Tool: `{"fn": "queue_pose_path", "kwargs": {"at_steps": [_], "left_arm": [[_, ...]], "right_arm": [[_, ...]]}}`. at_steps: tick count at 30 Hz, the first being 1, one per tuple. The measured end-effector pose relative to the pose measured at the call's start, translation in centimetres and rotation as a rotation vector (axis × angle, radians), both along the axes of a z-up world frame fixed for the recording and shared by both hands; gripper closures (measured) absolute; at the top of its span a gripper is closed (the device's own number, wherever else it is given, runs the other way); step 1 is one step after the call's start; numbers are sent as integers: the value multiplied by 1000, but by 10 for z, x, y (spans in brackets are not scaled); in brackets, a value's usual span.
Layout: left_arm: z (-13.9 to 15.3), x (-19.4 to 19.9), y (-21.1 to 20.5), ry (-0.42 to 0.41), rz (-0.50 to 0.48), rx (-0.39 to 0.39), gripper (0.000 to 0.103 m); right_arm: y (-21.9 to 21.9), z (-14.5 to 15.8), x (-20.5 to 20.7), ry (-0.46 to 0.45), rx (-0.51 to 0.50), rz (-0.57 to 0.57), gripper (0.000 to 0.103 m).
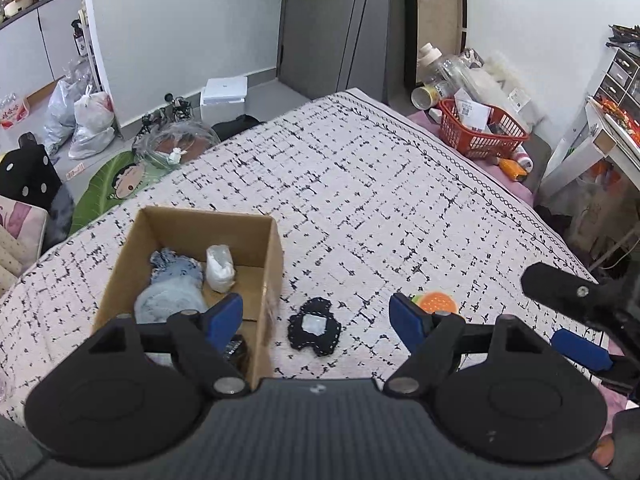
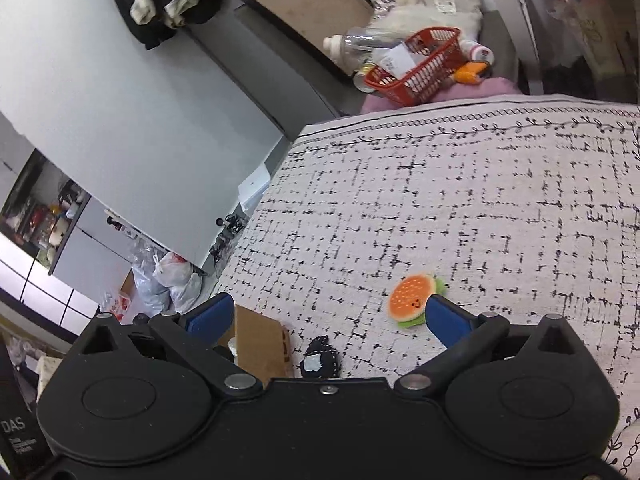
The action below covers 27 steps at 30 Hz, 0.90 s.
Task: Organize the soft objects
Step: 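Move both tools toward the black lace item and burger plush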
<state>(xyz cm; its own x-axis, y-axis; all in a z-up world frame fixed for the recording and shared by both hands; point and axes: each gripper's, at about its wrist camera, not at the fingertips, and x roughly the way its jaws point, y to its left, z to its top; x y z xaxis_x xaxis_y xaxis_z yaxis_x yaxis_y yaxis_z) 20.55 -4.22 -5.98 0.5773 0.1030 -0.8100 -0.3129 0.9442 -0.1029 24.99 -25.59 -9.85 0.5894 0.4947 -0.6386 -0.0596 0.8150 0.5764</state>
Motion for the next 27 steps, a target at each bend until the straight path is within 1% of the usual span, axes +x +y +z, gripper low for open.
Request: {"fn": "queue_pose_path", "kwargs": {"at_steps": [7,9,13,16,19,21,22,23,24,25,27], "left_arm": [[-18,12,-7,27,-14,-35,24],[-24,16,-10,36,-31,-45,24],[-37,24,-18,51,-61,-40,24],[-48,30,-21,65,-67,-30,25],[-59,36,-22,80,-70,-36,30],[-64,42,-26,101,-94,3,34],[-67,44,-26,108,-99,16,37],[-70,47,-26,115,-100,19,38],[-74,50,-25,132,-106,20,42],[-78,53,-25,148,-113,23,47],[-86,59,-26,177,-126,39,53]], "right_arm": [[-22,-10,9,42,30,-54,0],[-26,-13,12,51,40,-67,0],[-33,-24,19,87,68,-90,1],[-36,-35,24,123,81,-109,5],[-37,-44,28,155,100,-121,14],[-37,-50,30,171,105,-126,21],[-36,-52,31,178,106,-127,23],[-35,-54,32,186,106,-127,26],[-34,-57,34,192,108,-127,29],[-33,-59,35,197,108,-126,30],[-31,-62,37,208,107,-125,30]]}}
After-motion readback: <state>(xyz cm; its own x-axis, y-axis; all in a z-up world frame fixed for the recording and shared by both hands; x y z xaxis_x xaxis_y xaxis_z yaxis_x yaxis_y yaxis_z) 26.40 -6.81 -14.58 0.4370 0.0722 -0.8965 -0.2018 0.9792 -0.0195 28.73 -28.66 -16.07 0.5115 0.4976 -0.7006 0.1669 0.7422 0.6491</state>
